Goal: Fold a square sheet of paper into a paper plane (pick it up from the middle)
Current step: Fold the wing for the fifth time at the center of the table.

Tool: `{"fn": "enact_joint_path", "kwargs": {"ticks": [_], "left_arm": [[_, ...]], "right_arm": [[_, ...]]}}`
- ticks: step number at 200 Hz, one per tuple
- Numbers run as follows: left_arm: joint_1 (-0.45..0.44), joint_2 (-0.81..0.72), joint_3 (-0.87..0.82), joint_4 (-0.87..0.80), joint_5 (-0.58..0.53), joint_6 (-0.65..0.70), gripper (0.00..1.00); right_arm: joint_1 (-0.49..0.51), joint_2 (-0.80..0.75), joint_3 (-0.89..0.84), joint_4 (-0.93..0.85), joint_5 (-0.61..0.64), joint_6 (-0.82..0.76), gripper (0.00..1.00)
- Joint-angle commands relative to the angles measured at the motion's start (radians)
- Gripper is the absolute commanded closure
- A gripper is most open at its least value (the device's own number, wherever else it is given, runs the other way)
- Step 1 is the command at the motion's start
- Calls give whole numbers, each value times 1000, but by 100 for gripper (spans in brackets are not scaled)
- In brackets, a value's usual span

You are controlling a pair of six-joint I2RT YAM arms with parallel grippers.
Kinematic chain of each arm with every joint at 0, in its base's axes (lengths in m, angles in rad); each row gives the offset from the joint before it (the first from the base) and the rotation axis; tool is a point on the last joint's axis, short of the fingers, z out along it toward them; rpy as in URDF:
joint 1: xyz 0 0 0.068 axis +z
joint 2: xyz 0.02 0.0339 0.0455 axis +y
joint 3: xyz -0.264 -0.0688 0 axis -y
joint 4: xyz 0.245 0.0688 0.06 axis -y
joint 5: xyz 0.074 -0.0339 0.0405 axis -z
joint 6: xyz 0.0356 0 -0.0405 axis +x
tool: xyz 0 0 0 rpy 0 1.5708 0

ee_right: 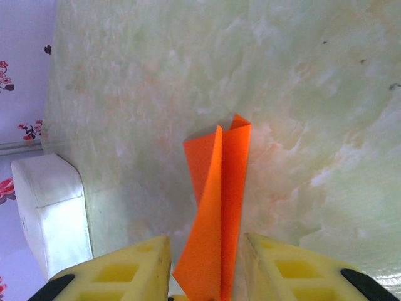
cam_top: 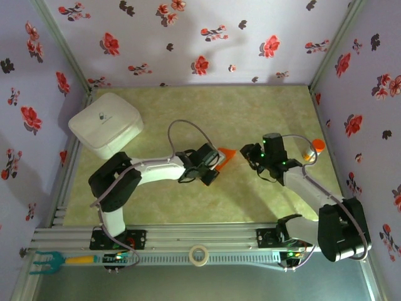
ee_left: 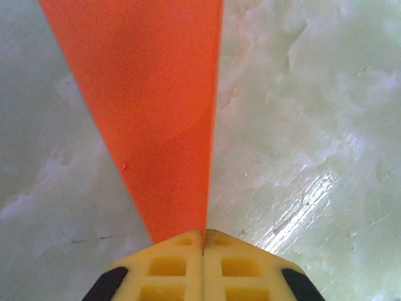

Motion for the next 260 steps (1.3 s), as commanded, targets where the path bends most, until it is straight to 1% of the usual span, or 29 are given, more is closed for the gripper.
{"fn": "enact_joint_path", "kwargs": {"ticks": [1,29,77,118,144,203,260], "left_arm": [[27,-2,-27,48,124,-70,96],[54,7,-39,80,193,-100,96],[85,20,-54,117,271,-130,96],[110,32,-63,154,344,-146,96],[121,46,-64,169,379,-154,96],[144,70,-73,211,444,-180,97],[180,79,-108,293,524,-233,97]], "right_arm": [[-4,-12,-19,-50,26,-26,64],[-4,-11,-33,-34,12,-18,64],[-3,-10,-51,-9,2,-5,64],[-2,11,-63,44,-38,1,64],[0,40,-62,84,-78,-2,65],[22,93,-54,120,-102,-4,67],[46,130,-44,164,-130,-22,69]]}}
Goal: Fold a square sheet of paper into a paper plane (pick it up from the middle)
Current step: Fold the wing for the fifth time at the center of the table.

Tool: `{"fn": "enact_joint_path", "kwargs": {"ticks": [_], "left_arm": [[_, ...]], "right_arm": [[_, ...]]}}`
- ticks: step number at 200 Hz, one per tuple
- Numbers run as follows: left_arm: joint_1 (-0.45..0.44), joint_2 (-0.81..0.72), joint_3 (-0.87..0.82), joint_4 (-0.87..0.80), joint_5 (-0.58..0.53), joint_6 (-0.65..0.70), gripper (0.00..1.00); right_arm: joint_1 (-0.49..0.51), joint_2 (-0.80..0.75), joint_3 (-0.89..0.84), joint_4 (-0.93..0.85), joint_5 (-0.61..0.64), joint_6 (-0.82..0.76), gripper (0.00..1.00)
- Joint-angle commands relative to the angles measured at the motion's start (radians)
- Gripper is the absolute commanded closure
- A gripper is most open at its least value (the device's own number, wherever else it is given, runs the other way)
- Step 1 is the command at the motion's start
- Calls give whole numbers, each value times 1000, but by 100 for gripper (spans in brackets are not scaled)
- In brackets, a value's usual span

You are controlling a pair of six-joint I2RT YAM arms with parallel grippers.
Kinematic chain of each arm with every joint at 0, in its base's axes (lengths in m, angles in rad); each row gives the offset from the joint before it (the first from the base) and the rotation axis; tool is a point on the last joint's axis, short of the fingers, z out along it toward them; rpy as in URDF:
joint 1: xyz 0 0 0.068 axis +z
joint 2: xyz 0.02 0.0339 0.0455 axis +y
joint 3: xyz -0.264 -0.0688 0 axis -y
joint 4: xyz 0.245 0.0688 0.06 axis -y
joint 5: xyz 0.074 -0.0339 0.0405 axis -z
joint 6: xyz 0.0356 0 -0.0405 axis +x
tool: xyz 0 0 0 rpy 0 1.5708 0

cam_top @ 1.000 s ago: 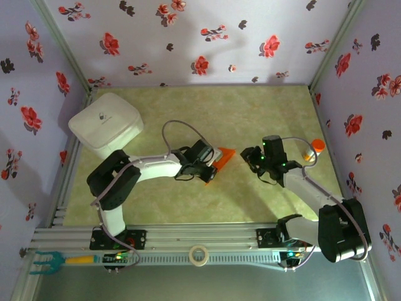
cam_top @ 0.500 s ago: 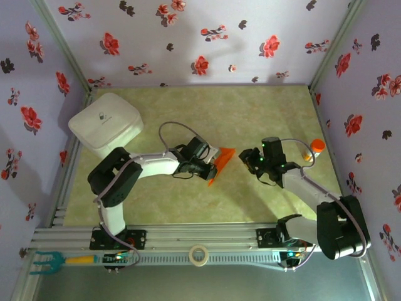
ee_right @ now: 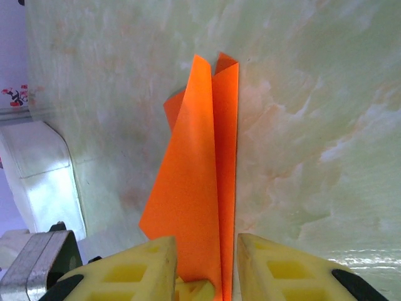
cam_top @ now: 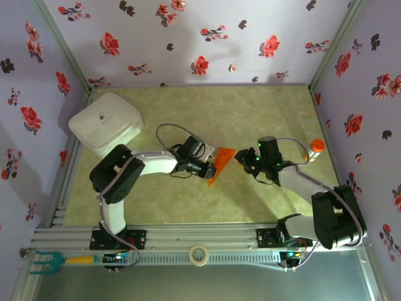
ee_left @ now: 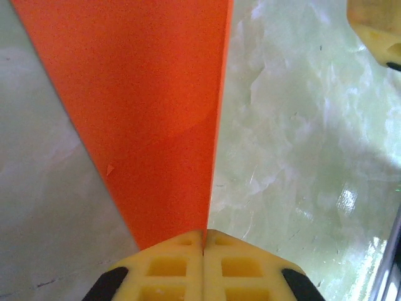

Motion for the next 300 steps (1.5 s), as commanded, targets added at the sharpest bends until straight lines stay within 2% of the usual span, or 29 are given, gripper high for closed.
{"fn": "enact_joint_path", "kwargs": {"ticks": [1,101,178,231,300], "left_arm": [[15,23,-19,55,64,-36,97],[48,68,-57,161,141,-147,98],[86,89,-124,329,205,-266,98],[105,108,-154,432,249,-358,98],[127,152,-163,510,292,-464,99]], "right_arm": [[15,19,8,34,-24,-22,69],[49,48,10,70,-23,-25,71],[85,129,39,141,-54,-60,74],[99,206,72,187,-97,-116,91],[112,321,135,253,-146,-132,95]]}}
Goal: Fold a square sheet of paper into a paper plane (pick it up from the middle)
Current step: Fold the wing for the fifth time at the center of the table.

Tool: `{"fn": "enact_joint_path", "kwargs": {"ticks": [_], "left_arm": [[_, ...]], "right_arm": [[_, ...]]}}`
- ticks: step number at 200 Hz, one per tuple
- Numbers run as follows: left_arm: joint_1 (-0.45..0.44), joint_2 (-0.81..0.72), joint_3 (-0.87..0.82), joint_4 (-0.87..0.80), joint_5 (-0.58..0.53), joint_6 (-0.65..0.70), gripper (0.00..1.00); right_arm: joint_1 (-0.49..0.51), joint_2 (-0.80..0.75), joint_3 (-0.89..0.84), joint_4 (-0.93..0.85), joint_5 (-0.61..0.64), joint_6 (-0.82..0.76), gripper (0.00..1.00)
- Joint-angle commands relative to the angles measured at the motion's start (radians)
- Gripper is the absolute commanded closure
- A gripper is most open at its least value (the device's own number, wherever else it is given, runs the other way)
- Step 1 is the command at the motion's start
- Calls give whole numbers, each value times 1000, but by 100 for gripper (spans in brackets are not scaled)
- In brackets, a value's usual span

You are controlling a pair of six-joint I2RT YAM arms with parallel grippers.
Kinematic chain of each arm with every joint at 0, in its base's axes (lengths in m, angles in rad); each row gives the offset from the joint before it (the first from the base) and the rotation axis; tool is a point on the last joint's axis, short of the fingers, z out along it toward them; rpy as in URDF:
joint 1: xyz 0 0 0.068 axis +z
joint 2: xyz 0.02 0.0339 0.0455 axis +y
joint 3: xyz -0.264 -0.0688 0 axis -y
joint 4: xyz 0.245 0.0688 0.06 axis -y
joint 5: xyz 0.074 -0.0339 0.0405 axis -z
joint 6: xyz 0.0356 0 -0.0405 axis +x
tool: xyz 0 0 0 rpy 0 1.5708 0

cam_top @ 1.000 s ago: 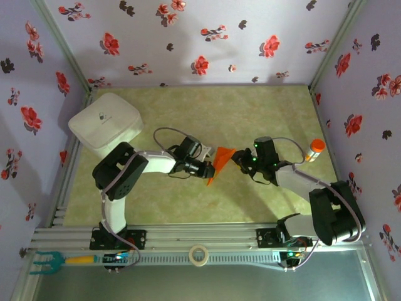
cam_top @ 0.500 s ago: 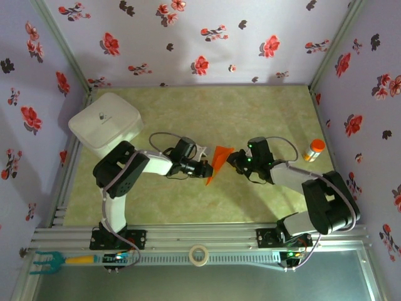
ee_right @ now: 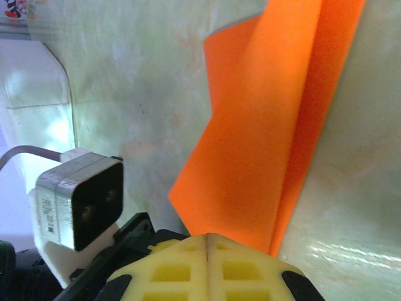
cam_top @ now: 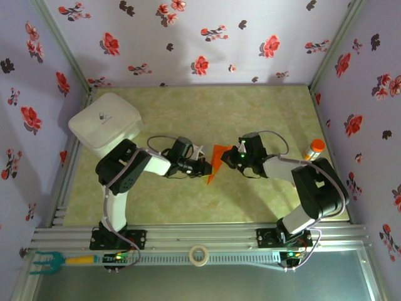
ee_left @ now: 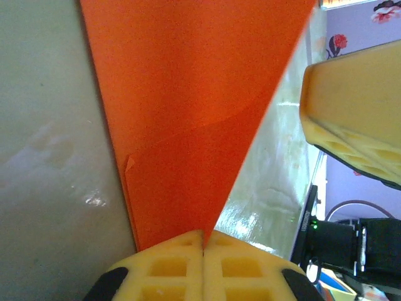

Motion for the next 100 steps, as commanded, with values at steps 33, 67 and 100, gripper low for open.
{"fn": "enact_joint_path", "kwargs": {"ticks": [33,67,100], "left_arm": [[25,36,-38,116,18,-112,99],[38,46,-57,173,19,-171,99],[42,58,-60,194,21,-205,99]], "right_arm": [[7,90,51,74,-46,-32,96],[5,117,58,100,-49,-31,96],[5,145,75,97,-59,-41,96]]}}
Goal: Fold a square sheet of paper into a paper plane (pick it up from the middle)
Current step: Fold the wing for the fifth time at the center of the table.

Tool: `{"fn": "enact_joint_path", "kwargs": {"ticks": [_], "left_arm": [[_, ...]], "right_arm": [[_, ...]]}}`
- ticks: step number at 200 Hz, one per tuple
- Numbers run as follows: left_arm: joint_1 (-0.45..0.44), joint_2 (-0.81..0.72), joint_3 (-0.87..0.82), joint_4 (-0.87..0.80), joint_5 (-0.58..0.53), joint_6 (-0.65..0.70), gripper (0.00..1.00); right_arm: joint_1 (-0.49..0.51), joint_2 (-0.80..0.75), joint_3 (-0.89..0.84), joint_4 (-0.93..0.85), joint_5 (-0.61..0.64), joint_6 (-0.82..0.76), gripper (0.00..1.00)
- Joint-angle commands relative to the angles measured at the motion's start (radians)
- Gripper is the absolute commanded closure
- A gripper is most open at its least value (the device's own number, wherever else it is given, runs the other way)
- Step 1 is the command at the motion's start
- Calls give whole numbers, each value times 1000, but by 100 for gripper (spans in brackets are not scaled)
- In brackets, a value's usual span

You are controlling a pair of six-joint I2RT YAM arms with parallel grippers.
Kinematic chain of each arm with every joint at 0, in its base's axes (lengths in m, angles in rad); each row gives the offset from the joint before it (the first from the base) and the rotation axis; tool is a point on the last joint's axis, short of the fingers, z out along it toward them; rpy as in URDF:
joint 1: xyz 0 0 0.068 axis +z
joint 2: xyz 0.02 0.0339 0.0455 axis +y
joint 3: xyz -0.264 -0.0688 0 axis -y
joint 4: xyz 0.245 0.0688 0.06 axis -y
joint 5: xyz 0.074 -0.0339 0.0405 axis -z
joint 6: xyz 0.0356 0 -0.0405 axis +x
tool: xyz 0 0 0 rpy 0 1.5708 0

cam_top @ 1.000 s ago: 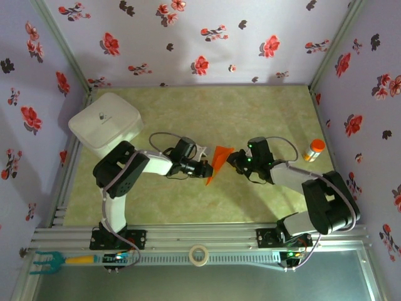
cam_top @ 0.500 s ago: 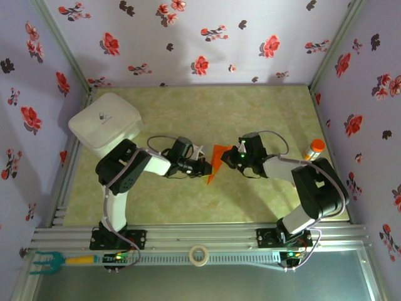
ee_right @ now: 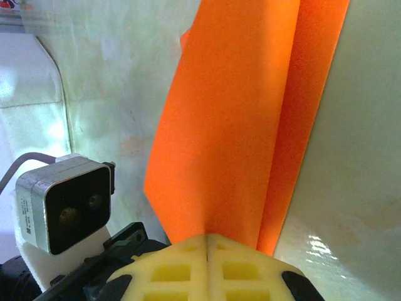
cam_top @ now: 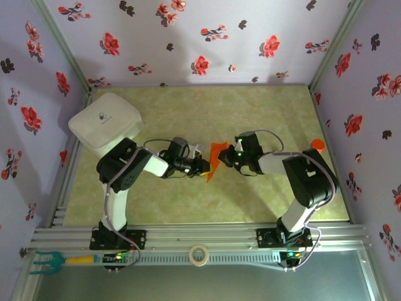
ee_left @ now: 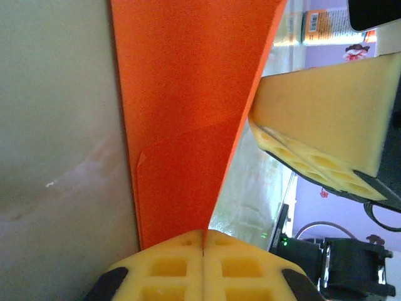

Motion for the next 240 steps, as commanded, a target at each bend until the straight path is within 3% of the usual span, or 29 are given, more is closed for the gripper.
{"fn": "enact_joint_path", "kwargs": {"ticks": [1,240], "left_arm": [[10,35,-16,33,-1,-39,99],[27,57,-6,-74,-34,-66,100]], "right_arm": [[5,25,34,28,-23,-30,96],[-8,121,84,89,-100,-15,95]]}}
